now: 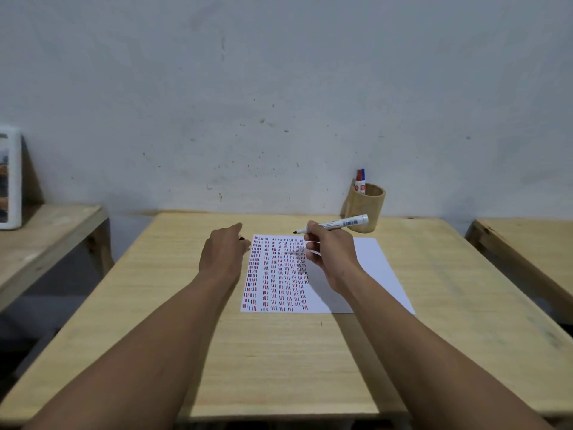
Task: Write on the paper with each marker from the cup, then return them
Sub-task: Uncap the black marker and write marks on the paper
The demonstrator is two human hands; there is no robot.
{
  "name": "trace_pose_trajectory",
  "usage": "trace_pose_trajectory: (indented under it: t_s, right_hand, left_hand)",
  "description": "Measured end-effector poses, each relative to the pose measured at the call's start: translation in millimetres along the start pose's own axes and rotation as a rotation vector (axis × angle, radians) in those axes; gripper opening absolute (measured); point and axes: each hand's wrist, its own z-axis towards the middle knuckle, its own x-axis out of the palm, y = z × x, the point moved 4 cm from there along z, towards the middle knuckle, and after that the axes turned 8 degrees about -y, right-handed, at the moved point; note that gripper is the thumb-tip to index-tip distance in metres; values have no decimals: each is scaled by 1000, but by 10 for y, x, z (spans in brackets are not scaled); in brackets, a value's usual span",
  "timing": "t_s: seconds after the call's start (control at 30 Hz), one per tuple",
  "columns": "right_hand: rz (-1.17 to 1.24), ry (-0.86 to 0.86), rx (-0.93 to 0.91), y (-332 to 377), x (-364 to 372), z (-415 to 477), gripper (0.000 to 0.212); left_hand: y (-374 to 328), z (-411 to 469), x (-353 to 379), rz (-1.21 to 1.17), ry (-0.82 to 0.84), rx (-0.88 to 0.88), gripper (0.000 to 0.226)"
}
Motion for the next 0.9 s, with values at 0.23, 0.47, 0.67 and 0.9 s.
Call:
trace_pose_trajectory:
  t_s: [0.23,0.47,0.67,0.9]
  right_hand:
    - [-333,1,-216,14,-256,-100,24]
    - [-638,-84,-307,-216,-399,-274,23]
    - [-705,-138,-336,-265,-413,-351,25]
    - [-733,-110,-341,-292,-403,-341,30]
  left_hand:
    - [141,-375,-118,117,-39,108,45]
    - [387,-646,-45,379,199,143,54]
    - [385,-660,-39,428,204,171,54]
    - [380,-672,-40,437,197,174,54]
